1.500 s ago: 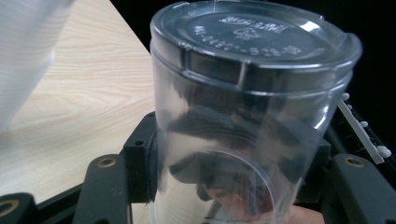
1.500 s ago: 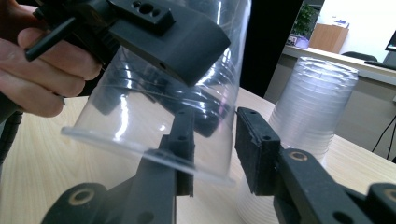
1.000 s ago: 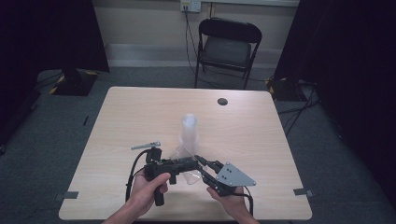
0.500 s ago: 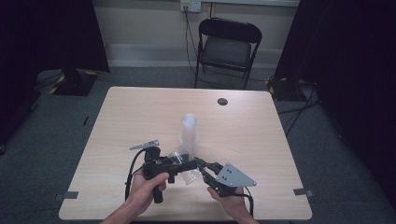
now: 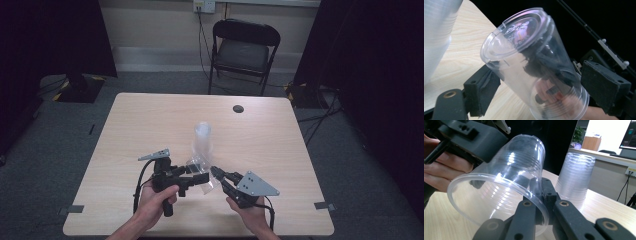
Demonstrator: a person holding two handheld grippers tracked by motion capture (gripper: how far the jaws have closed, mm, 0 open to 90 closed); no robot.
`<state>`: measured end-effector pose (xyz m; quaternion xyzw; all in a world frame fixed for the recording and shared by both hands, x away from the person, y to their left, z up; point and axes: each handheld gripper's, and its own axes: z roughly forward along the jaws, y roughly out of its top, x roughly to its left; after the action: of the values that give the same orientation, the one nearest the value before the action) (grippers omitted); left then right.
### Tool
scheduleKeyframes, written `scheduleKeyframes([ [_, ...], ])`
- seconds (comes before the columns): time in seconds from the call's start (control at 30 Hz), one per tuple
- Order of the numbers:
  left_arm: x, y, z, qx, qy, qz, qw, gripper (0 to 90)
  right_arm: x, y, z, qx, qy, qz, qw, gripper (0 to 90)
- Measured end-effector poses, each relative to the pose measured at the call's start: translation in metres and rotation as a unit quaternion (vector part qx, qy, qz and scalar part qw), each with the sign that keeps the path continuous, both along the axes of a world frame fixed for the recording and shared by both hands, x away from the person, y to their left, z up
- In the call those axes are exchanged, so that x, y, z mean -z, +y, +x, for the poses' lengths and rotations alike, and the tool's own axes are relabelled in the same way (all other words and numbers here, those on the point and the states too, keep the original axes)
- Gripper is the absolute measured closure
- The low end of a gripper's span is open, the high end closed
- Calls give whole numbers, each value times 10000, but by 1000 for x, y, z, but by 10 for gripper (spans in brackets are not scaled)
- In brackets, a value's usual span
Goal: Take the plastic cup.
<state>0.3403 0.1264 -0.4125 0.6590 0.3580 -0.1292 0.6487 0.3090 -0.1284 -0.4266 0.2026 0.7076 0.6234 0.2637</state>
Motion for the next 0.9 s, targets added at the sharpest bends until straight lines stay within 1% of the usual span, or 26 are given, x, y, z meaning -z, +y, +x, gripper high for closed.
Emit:
scheduleKeyframes([
  [0.03,0,0,0,37,-56,18,10000,155,0,-1,1,15,59,30,10000,893],
  [0.13,0,1,1,42,-117,101,9999,154,-1,-5,3,-26,133,74,9999,894],
  [0.23,0,2,0,29,-282,211,9994,151,-3,-9,4,-31,180,104,9998,892],
  [0.3,0,2,0,-50,-415,419,9982,154,-3,-12,5,6,233,152,9996,892],
  [0.37,0,2,0,-97,-441,499,9977,155,-3,-15,7,17,289,167,9994,894],
  [0.4,0,3,0,-99,-457,554,9974,155,-4,-16,8,66,335,157,9993,895],
  [0.47,0,3,0,-122,-502,608,9968,156,-4,-18,9,54,410,139,9990,895],
  [0.53,0,2,0,-149,-542,655,9963,156,-4,-19,10,103,518,131,9985,896],
  [0.57,1,2,-1,-155,-604,705,9956,156,-4,-20,11,76,578,131,9982,895],
  [0.6,1,2,-1,-143,-686,804,9943,156,-4,-21,11,112,645,128,9978,896],
  [0.63,1,2,-2,-170,-756,849,9934,156,-4,-22,12,131,725,119,9972,896],
  [0.7,1,1,-3,-101,-895,975,9912,157,-4,-24,15,166,913,126,9956,897],
  [0.77,2,2,-3,-15,-888,935,9917,159,-4,-27,16,249,1104,74,9935,899],
  [0.8,2,2,-3,-34,-894,967,9913,166,-4,-28,17,259,1182,67,9926,900],
  [0.83,2,1,-3,-72,-943,1026,9902,175,-4,-29,18,280,1278,57,9914,900],
  [0.87,2,2,-4,-84,-1028,1129,9882,179,-4,-30,19,303,1372,42,9901,900],
  [0.9,2,1,-4,-101,-1131,1249,9857,180,-4,-32,20,289,1459,44,9889,900],
])
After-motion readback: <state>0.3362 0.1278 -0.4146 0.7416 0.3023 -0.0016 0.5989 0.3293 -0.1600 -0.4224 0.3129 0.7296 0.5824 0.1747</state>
